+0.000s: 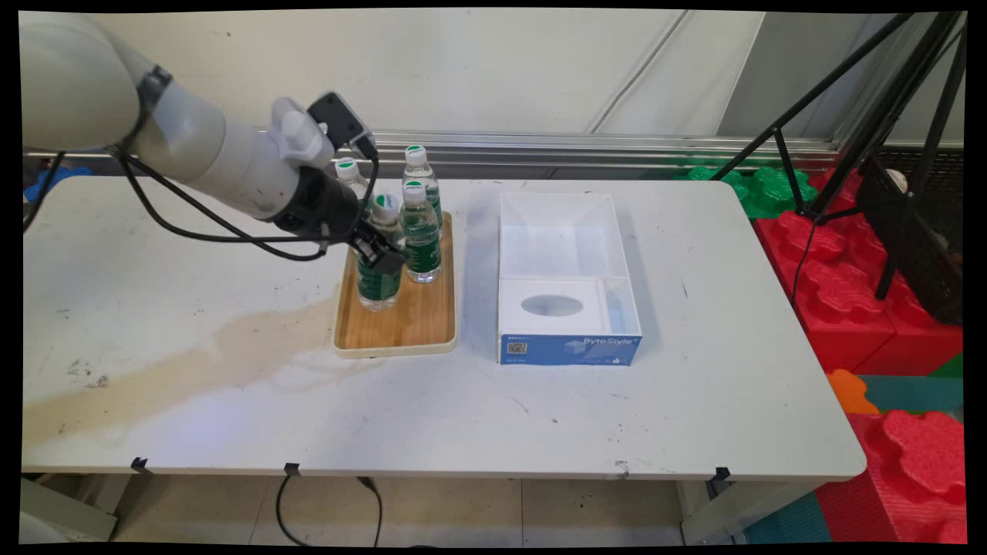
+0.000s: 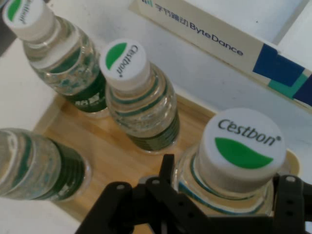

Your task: Place the picked object on the tray

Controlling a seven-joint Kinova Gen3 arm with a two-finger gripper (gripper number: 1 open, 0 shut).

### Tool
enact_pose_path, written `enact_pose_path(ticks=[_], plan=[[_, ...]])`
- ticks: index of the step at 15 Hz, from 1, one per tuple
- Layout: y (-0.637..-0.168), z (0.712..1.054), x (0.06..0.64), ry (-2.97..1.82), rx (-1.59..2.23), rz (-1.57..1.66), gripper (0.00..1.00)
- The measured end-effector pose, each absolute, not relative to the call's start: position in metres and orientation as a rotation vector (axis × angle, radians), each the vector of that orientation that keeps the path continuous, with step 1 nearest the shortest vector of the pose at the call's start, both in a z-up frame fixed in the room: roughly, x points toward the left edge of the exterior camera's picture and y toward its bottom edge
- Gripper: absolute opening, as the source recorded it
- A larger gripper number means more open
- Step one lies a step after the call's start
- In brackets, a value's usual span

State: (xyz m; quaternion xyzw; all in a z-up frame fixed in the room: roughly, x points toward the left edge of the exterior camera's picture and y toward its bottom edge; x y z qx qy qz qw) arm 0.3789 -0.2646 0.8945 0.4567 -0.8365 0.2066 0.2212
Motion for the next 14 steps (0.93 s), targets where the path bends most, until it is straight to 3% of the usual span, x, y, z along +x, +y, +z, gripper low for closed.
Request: enact_pose_path(ticks=[14], plan=[[-0.279, 0.846, 0.393, -2.324, 1.208, 0.484, 0.00]])
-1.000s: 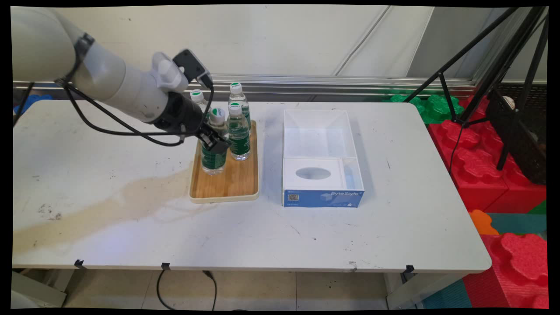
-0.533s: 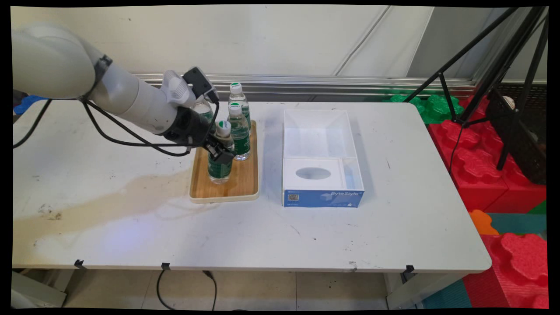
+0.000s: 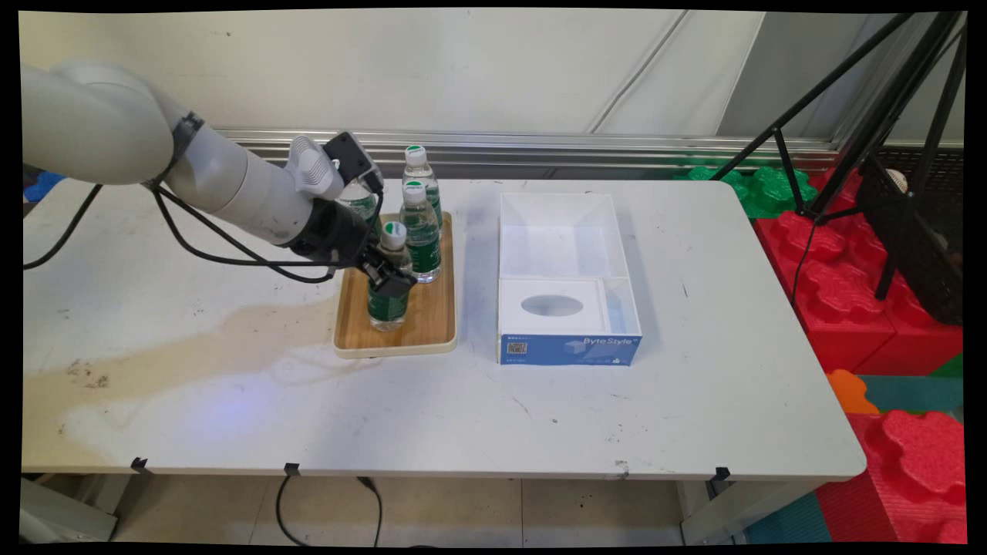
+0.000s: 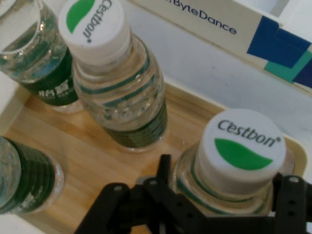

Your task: Place the picked object on the tray

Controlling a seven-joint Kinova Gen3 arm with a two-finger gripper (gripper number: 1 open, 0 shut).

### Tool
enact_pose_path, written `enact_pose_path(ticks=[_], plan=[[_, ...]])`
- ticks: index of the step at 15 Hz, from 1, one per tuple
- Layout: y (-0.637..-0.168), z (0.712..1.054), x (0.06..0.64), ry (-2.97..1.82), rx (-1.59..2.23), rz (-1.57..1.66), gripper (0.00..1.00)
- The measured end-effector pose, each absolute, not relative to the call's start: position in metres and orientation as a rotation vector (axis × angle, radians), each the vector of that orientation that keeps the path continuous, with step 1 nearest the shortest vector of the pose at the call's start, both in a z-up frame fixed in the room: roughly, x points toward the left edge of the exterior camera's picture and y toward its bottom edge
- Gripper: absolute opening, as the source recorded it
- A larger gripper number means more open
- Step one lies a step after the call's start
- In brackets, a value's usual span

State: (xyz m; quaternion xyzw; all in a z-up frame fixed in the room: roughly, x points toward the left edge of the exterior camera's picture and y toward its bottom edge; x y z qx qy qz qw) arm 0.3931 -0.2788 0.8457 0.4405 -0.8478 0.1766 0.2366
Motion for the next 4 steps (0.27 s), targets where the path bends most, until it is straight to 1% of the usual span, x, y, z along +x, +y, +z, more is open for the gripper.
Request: enact_pose_path(ticks=[1, 2, 4], plan=[[-0.2780, 0.8450, 0.3953, -2.326, 1.206, 0.482, 0.00], [-0.2766, 0.8447, 0.3978, -2.329, 1.202, 0.479, 1.00], [-0.2731, 0.8463, 0.4026, -2.335, 1.191, 0.478, 1.00]])
